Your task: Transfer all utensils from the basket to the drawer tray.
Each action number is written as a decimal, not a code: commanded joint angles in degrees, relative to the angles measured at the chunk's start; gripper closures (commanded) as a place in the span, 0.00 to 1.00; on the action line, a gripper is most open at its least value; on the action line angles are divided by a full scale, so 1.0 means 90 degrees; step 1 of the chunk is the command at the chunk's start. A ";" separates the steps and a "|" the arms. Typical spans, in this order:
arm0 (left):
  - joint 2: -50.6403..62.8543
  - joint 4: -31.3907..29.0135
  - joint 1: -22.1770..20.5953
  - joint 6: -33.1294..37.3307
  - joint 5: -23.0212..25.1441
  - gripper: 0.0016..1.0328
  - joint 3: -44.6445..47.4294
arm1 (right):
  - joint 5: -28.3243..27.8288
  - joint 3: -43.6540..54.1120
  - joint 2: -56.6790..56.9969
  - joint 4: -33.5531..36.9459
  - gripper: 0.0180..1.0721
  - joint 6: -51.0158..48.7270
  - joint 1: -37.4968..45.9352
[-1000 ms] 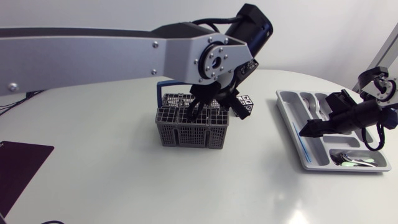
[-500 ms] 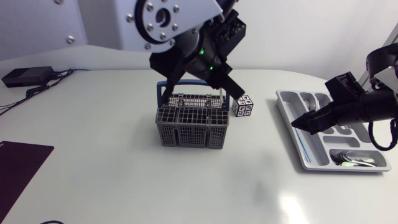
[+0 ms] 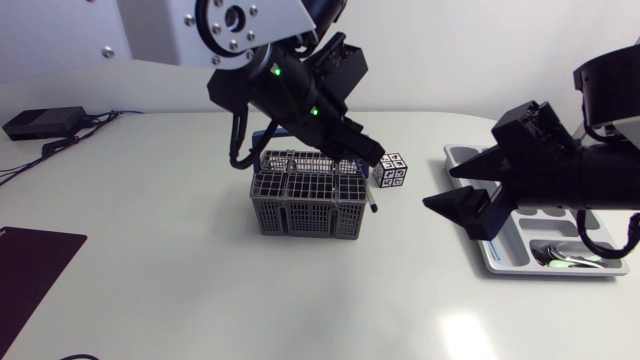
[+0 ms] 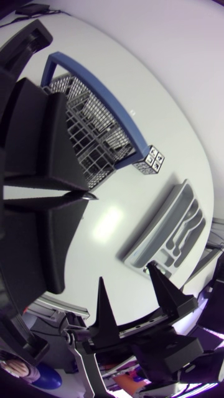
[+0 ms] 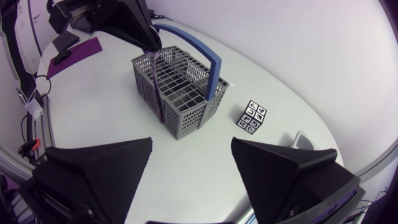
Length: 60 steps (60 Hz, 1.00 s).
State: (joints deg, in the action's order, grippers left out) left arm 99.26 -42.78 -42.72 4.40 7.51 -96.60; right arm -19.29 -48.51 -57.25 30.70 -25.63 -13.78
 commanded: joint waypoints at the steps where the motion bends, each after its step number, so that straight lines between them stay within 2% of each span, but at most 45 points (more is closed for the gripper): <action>1: 0.0270 -0.0207 0.0108 -0.0255 0.0406 0.97 -0.0244 | 0.0249 0.0234 0.0033 -0.0208 0.20 0.0289 -0.0451; 10: 0.0523 -0.0549 0.0313 -0.0392 0.1226 0.97 -0.0488 | 0.1001 0.0253 -0.0142 -0.0511 0.20 0.0465 -0.1330; 15: 0.0611 -0.0656 0.0372 -0.0411 0.1490 0.97 -0.0576 | 0.1294 0.0273 -0.0318 -0.0706 0.26 0.0543 -0.1662; 23: 0.0719 -0.0813 0.0469 -0.0441 0.1910 0.97 -0.0683 | 0.1606 0.0253 -0.0592 -0.0950 0.28 0.0611 -0.2033; 29: 0.0787 -0.0891 0.0528 -0.0460 0.2193 0.97 -0.0732 | 0.1801 0.0205 -0.0767 -0.1067 0.36 0.0611 -0.2229; 37: 0.0846 -0.0979 0.0567 -0.0450 0.2437 0.97 -0.0771 | 0.1938 0.0146 -0.0992 -0.1233 0.43 0.0621 -0.2297; 42: 0.0856 -0.0988 0.0577 -0.0460 0.2476 0.97 -0.0790 | 0.2006 0.0107 -0.1099 -0.1302 0.44 0.0631 -0.2297; 55: 0.0856 -0.1008 0.0606 -0.0450 0.2564 0.97 -0.0810 | 0.2065 0.0068 -0.1187 -0.1360 0.63 0.0670 -0.2316; 60: 0.0856 -0.1008 0.0616 -0.0460 0.2574 0.97 -0.0800 | 0.2065 0.0078 -0.1177 -0.1370 0.75 0.0670 -0.2326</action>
State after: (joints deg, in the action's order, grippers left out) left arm 105.91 -51.00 -37.69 1.43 29.78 -101.82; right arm -1.23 -47.77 -67.33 19.05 -20.97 -34.11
